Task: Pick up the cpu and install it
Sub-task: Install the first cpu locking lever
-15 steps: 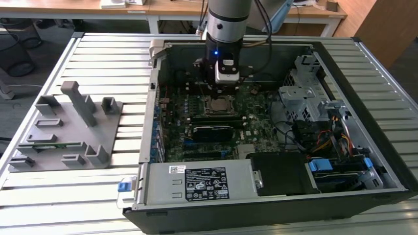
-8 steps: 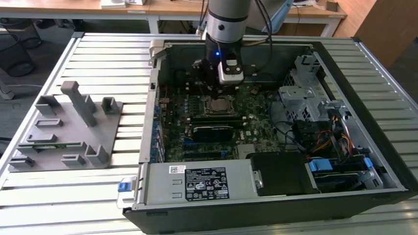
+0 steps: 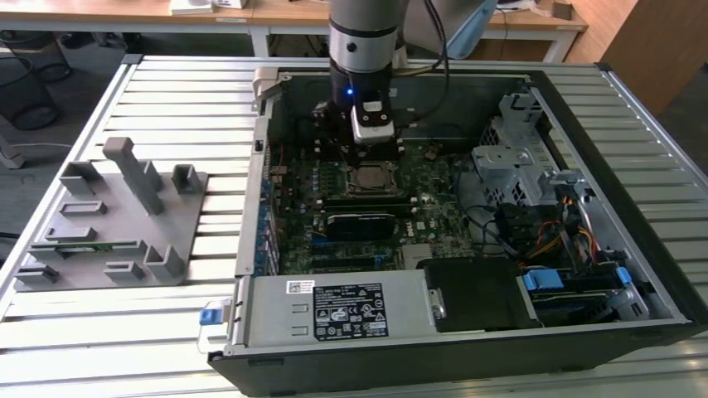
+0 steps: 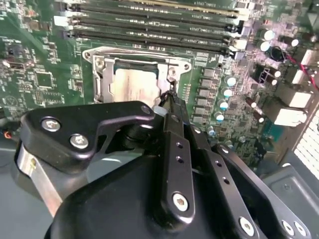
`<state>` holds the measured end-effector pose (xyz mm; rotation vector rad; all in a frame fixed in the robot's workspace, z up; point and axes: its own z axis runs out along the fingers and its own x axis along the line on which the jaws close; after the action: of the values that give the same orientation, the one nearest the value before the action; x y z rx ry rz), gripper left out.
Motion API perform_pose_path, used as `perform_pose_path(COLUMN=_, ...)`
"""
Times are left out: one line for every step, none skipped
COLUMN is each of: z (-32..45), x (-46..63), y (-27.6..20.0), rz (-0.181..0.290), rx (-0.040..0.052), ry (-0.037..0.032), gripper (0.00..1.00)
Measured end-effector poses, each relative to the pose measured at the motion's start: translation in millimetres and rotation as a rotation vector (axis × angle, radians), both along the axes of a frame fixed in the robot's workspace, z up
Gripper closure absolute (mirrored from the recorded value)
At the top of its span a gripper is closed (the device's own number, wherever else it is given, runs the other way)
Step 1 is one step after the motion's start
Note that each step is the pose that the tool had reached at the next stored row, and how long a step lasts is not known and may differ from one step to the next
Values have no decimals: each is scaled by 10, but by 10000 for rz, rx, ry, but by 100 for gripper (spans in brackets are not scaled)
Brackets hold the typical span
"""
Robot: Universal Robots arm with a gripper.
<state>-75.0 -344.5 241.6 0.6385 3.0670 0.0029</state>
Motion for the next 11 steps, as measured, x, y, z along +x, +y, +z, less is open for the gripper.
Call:
perform_pose_path(z=0, x=0, y=0, rz=60, rx=22, ry=-26, gripper=89)
perform_pose_path(z=-1, x=0, y=0, rz=153, rx=49, ry=-43, gripper=89)
perform_pose_path(z=-2, x=0, y=0, rz=238, rx=76, ry=-59, gripper=89)
perform_pose_path(z=-2, x=0, y=0, rz=319, rx=101, ry=-68, gripper=89)
perform_pose_path(z=-4, x=0, y=0, rz=407, rx=110, ry=-69, gripper=89)
perform_pose_path(z=-4, x=0, y=0, rz=519, rx=111, ry=-68, gripper=89)
perform_pose_path(z=-5, x=-1, y=0, rz=638, rx=113, ry=-68, gripper=89)
perform_pose_path(z=-6, x=-3, y=0, rz=748, rx=112, ry=-67, gripper=89)
perform_pose_path(z=-6, x=-6, y=0, rz=847, rx=112, ry=-66, gripper=89)
perform_pose_path(z=-6, x=-15, y=-1, rz=912, rx=113, ry=-66, gripper=89)
perform_pose_path(z=-6, x=-32, y=-1, rz=946, rx=113, ry=-65, gripper=89)
